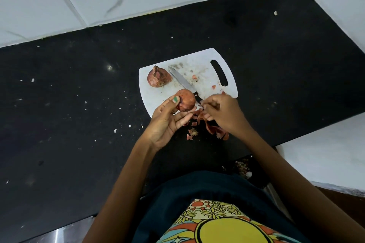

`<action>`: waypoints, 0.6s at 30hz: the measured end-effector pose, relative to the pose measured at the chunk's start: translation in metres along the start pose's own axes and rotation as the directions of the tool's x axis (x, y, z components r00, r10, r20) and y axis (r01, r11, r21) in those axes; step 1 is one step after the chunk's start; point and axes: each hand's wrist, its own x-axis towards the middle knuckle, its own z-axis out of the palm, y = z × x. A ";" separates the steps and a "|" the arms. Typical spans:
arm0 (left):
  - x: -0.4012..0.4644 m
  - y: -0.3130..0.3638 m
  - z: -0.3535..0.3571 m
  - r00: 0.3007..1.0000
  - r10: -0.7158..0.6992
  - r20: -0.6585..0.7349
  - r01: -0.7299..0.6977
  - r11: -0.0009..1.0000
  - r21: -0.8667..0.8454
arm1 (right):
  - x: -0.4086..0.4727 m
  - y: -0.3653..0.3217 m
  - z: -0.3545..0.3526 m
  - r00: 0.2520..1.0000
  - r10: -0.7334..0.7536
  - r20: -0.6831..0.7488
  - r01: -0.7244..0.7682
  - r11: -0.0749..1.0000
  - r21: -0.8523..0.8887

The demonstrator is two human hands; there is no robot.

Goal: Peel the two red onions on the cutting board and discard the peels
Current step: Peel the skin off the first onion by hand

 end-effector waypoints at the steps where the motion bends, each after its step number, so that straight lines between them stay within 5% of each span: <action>1: 0.000 -0.001 0.000 1.000 0.001 -0.005 -0.001 1.000 0.010 | -0.001 0.003 0.001 0.999 -0.023 0.035 0.026 0.996 -0.084; 4: 0.000 -0.001 -0.002 1.000 0.000 -0.021 0.001 0.999 0.038 | -0.007 -0.002 0.001 0.996 -0.086 -0.019 0.082 0.981 -0.173; 7: 0.000 -0.002 -0.002 0.999 -0.004 -0.033 0.006 0.998 0.063 | -0.010 -0.015 -0.005 0.989 -0.091 -0.120 0.092 0.996 -0.004; 11: 0.001 -0.004 -0.001 0.999 0.000 -0.033 0.004 0.995 0.098 | -0.015 -0.036 -0.013 0.998 -0.058 -0.023 0.062 0.961 0.269; 18: 0.000 -0.003 -0.001 0.999 0.026 -0.040 -0.020 0.990 0.142 | -0.015 -0.040 -0.008 0.992 -0.129 0.004 0.127 0.978 0.167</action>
